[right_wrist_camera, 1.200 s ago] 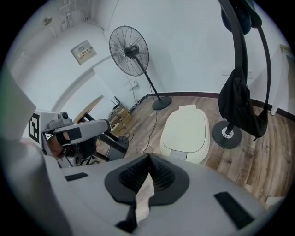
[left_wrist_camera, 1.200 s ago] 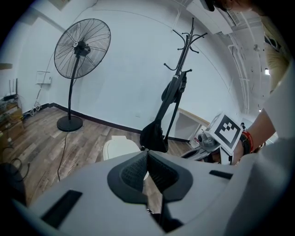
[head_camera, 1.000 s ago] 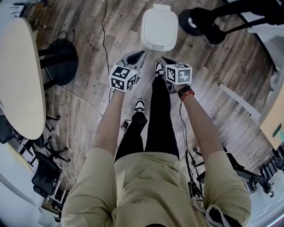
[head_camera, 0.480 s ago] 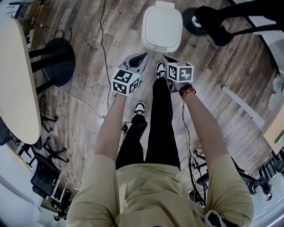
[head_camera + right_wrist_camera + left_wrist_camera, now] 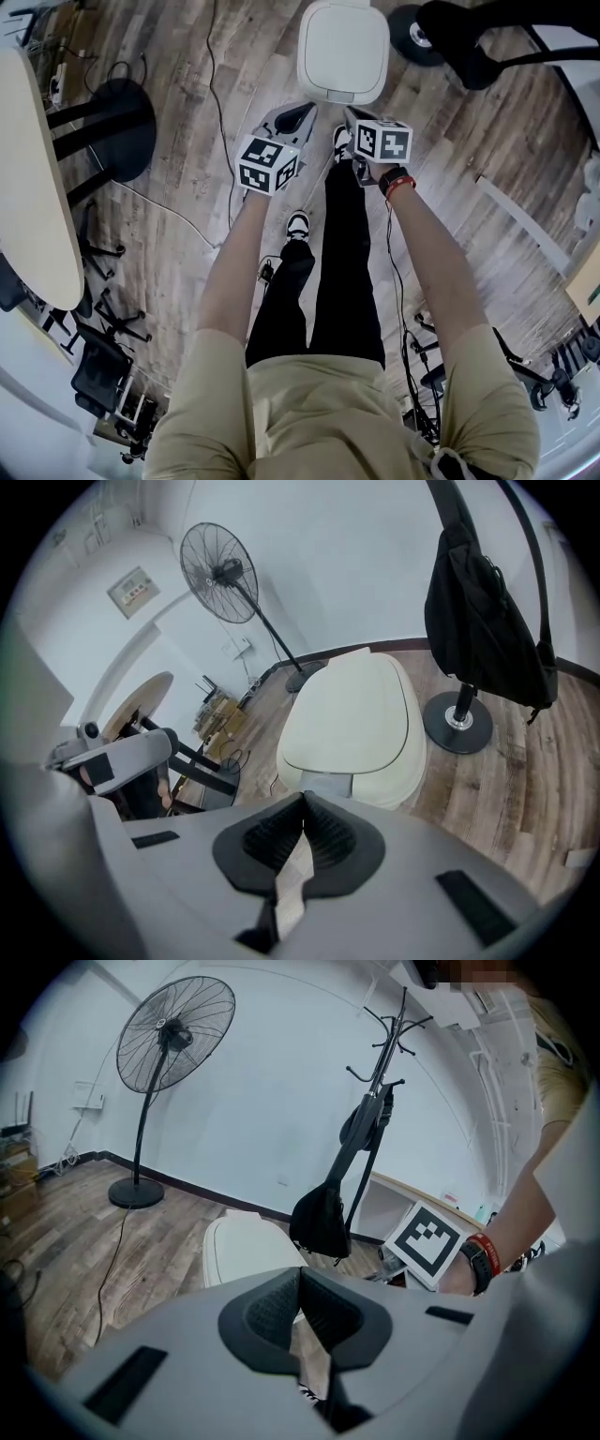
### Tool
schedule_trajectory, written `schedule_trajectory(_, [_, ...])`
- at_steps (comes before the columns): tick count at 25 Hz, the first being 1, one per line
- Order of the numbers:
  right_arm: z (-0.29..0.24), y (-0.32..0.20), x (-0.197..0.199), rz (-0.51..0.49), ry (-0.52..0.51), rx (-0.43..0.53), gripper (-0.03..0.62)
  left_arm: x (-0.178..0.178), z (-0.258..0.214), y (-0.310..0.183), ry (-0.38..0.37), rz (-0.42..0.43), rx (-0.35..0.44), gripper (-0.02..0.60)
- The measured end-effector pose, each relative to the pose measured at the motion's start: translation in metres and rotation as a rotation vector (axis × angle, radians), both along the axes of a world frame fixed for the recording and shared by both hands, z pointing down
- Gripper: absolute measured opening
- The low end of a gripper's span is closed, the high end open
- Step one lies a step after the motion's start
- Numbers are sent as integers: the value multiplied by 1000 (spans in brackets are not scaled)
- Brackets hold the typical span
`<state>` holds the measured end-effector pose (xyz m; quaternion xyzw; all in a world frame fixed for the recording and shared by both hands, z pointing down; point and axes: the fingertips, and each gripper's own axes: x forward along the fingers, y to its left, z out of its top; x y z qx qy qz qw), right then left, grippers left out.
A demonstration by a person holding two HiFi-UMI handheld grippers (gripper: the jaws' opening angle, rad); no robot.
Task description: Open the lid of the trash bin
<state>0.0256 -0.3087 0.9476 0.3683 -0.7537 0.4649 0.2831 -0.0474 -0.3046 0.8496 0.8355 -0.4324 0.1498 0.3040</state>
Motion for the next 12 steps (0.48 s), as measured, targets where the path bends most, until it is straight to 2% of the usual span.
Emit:
schedule_trajectory(9, [16, -18, -1, -8, 23, -6, 15, 1, 21, -2, -27, 35, -22, 23])
schedule_trajectory(12, [27, -21, -1, -2, 27, -17, 15, -2, 32, -3, -19, 19, -38, 23])
